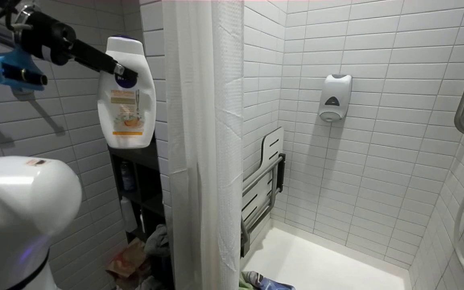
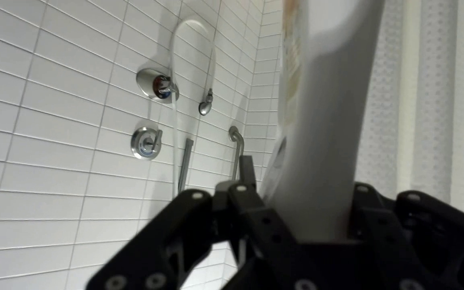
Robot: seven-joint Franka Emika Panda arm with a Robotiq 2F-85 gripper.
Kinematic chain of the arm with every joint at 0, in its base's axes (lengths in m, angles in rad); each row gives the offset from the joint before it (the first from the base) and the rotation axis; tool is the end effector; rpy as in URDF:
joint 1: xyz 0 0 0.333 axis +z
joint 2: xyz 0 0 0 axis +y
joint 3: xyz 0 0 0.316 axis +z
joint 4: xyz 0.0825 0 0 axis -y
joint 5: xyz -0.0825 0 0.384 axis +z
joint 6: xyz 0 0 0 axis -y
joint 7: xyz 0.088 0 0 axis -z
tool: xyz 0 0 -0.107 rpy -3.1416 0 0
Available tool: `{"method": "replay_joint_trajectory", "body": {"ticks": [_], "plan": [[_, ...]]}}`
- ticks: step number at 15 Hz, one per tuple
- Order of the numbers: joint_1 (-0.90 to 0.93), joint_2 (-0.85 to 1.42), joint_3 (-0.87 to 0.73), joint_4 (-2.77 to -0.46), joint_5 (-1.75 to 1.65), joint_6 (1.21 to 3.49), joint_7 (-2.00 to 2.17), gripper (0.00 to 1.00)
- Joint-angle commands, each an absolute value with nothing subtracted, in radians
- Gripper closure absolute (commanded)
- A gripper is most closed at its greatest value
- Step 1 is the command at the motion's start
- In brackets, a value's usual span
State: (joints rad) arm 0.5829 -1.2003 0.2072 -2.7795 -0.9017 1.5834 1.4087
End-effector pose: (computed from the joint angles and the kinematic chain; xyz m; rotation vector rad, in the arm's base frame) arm 0.1924 0.0950 0.5478 2.1496 -0.8285 1.2034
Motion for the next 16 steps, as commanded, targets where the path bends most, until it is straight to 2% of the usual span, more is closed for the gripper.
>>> {"method": "replay_joint_trajectory", "body": {"ticks": [1,10,15,16], "plan": [[0.566,-1.241,0.153,-2.780,-0.927,1.532,1.443,0.84],[0.494,-1.299,-0.047,-2.780,-1.087,1.560,1.446,0.84],[0.485,-1.437,-0.294,-2.776,-1.394,1.663,1.207,0.84],[0.394,-1.446,-0.337,-2.765,-1.424,1.775,1.118,0.84]]}}
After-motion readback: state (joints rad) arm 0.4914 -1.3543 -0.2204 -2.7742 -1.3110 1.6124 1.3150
